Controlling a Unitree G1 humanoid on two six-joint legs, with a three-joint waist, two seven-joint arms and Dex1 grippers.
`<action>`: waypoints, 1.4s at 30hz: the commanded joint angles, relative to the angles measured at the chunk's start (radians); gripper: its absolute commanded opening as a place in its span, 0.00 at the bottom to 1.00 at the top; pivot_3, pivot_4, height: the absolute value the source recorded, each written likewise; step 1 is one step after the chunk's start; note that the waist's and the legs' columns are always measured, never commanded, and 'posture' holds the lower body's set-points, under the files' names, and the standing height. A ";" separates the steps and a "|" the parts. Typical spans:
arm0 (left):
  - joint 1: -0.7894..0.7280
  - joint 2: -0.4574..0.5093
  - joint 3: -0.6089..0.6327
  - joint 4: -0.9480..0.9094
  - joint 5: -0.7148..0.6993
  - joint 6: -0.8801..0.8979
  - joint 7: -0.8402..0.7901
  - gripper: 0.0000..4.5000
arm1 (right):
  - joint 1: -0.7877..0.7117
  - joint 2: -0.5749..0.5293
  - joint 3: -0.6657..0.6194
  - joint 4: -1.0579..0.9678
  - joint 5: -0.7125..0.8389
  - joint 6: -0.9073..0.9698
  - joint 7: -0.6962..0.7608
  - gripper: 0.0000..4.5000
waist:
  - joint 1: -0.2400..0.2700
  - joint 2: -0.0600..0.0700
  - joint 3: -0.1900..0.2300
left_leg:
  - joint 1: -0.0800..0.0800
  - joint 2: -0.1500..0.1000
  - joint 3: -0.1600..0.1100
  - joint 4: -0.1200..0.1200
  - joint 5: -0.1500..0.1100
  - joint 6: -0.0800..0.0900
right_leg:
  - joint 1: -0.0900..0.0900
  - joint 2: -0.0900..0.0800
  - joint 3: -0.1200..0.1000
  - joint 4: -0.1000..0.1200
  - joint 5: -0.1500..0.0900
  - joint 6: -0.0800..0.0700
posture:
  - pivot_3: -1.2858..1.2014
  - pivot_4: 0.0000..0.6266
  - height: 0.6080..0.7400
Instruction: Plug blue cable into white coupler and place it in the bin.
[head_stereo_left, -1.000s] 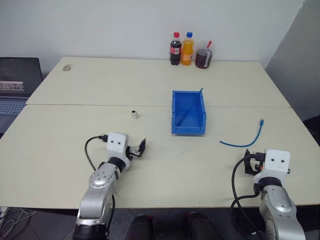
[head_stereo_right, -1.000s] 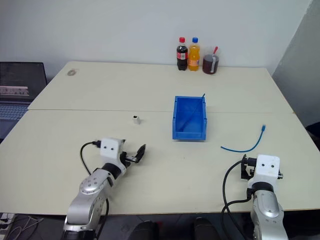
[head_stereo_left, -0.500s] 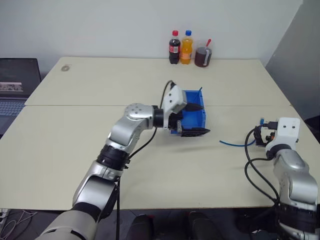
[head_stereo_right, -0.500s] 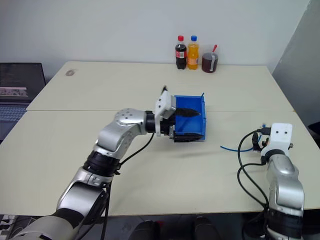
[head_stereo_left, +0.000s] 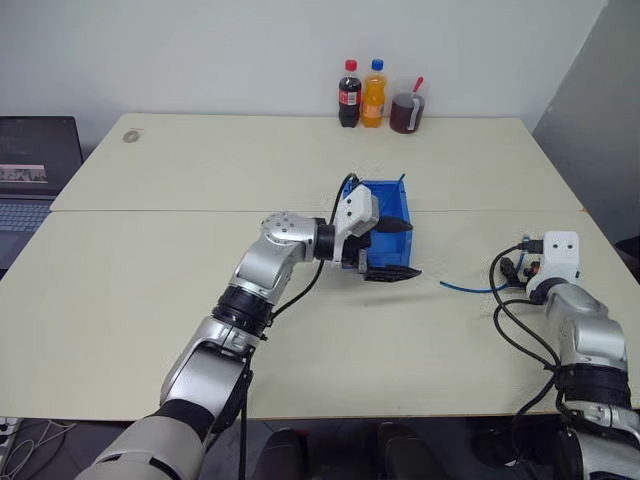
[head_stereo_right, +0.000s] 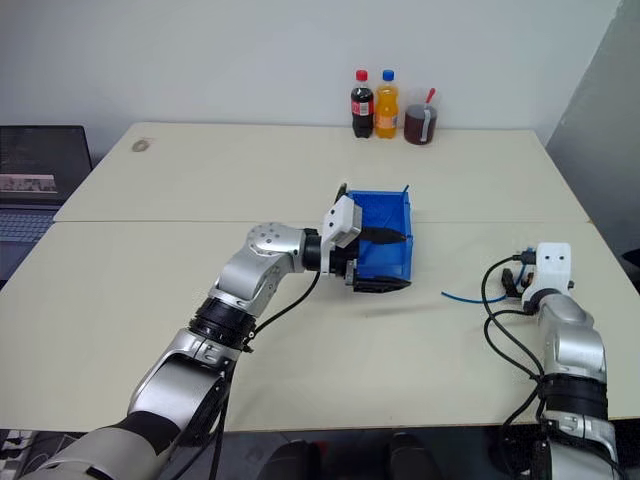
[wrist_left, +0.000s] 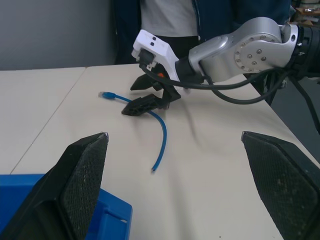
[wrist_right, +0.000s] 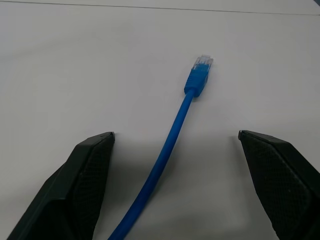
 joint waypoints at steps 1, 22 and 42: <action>-0.001 -0.002 0.034 -0.060 -0.022 0.028 0.017 1.00 | -0.052 -0.011 -0.015 0.064 0.024 -0.023 0.002 0.90 | -0.001 0.000 0.000 | 0.000 0.000 0.000 0.000 0.000 0.000 | 0.000 0.000 0.000 0.000 0.000 0.000 | 0.52 0.24 1.00; -0.011 0.005 0.014 -0.039 0.044 0.004 -0.005 1.00 | -0.015 -0.061 0.040 0.090 0.010 -0.139 0.058 0.01 | 0.002 0.000 0.000 | 0.000 0.000 0.000 0.001 0.000 0.000 | 0.000 0.000 0.000 0.000 0.001 -0.001 | 0.52 0.24 1.00; 1.210 0.286 0.631 -1.220 -0.226 0.345 0.351 1.00 | -0.173 -0.091 0.603 -0.344 0.316 -0.003 0.979 0.01 | -0.053 0.000 0.011 | 0.004 0.010 -0.010 0.000 0.000 0.000 | 0.001 -0.001 0.001 0.000 -0.001 0.001 | 0.52 0.24 1.00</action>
